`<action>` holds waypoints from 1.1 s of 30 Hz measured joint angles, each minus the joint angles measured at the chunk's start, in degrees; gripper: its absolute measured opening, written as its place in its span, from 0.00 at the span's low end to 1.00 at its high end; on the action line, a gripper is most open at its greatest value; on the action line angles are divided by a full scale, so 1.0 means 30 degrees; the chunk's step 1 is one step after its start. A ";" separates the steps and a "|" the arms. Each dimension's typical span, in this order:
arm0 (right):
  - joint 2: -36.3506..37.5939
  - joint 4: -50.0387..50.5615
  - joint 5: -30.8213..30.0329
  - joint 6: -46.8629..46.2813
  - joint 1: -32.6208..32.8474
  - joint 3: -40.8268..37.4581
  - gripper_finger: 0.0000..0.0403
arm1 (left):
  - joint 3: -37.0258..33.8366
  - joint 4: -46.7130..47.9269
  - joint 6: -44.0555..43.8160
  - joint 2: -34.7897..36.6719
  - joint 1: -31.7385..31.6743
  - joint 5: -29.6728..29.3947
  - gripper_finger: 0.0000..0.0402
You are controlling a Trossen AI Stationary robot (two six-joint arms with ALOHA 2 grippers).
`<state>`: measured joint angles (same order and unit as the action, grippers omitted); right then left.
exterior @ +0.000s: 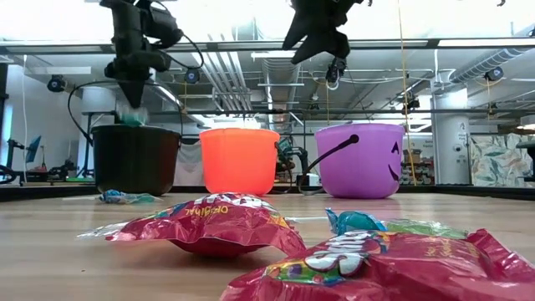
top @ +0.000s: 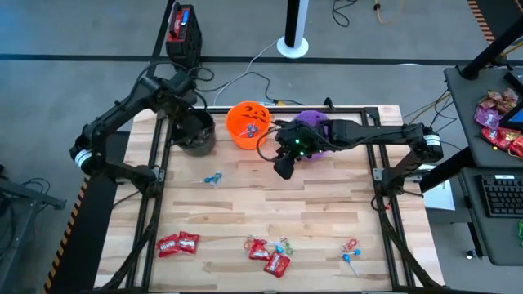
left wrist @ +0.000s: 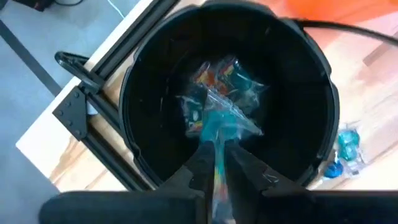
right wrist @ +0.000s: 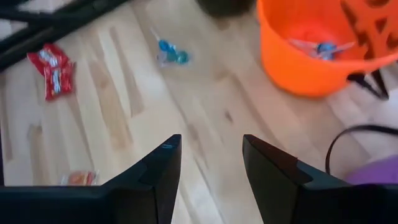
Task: Sort candy by brand, put in halloween buckets
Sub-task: Put the blue gummy into the black bucket, then put the red candy into the violet bucket
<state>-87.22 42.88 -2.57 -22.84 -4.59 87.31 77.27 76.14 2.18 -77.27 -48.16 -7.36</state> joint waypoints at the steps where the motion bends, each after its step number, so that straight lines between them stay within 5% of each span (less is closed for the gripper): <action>1: 0.0000 0.0232 0.0000 -0.0056 0.0173 0.0000 0.41 | -0.0036 -0.0191 0.0026 -0.0092 0.0007 -0.0026 0.06; 9: 0.0000 0.0608 0.0879 -0.0389 0.1767 0.0000 0.43 | 0.0575 -0.0862 -0.0775 -0.0253 0.0102 0.0139 0.18; 14: -0.0574 0.0447 0.1450 -0.2430 0.3846 0.0000 0.43 | 0.0962 -0.1715 -0.4245 0.1370 0.1567 0.2892 0.20; 20: -0.2736 -0.2316 0.1362 -0.3334 0.7071 0.0000 0.43 | 0.0411 -0.4682 -0.7881 0.4123 0.8030 0.2108 0.20; 27: -0.6448 -0.4262 0.0845 -0.6146 0.9362 0.0000 0.43 | 0.0557 -0.4911 -1.0916 0.5803 1.6731 -0.2015 0.20; 33: -0.9304 -0.5479 0.0819 -0.7896 1.0374 0.0585 0.42 | 0.0557 -0.4933 -1.2620 0.6083 2.2039 -0.5965 0.20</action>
<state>-115.13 26.45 -0.11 -46.52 26.53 89.06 78.94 61.34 -35.67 -59.02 17.96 -25.26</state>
